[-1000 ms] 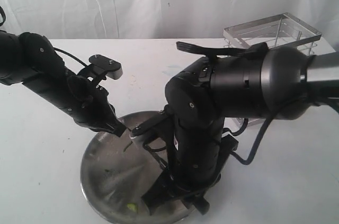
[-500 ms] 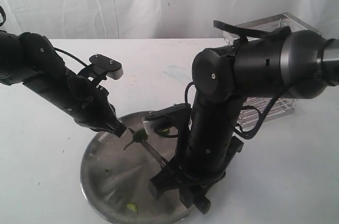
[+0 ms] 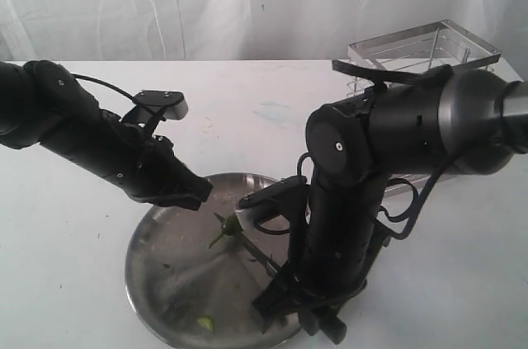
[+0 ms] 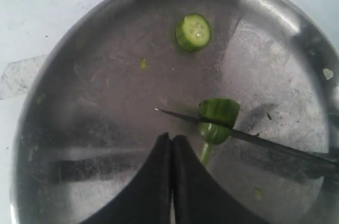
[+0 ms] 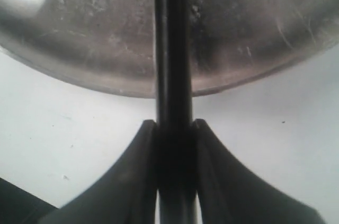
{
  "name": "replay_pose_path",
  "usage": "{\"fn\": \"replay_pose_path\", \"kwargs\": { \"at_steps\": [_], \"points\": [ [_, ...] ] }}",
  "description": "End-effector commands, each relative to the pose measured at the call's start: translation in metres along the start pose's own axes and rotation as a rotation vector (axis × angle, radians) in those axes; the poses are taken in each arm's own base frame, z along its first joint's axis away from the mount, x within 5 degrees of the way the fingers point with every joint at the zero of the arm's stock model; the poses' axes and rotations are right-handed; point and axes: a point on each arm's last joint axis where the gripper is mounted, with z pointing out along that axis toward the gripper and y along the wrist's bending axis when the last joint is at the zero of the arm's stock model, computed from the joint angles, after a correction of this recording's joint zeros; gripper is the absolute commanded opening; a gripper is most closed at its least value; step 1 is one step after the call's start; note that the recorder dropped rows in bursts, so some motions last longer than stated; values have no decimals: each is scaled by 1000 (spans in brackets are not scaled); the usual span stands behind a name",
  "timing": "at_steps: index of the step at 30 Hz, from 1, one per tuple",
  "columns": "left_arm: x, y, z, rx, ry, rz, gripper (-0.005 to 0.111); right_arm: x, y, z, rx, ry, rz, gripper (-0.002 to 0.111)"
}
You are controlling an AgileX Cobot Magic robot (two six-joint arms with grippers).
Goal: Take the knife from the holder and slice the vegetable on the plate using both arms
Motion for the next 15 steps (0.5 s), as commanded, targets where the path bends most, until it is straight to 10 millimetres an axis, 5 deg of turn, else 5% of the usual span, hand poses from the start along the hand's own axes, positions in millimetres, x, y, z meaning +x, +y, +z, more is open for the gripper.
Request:
{"fn": "replay_pose_path", "kwargs": {
  "at_steps": [1, 6, 11, 15],
  "points": [
    [5, 0, 2, 8, -23, -76, 0, 1, 5, -1, 11, -11, -24, 0],
    [6, -1, 3, 11, -19, -68, 0, 2, 5, -1, 11, -6, -23, 0],
    [11, -6, 15, 34, 22, 148, 0, 1, 5, -1, 11, -8, -57, 0],
    [12, -5, 22, 39, 18, 112, 0, 2, 5, -1, 10, 4, -68, 0]
  ]
}}
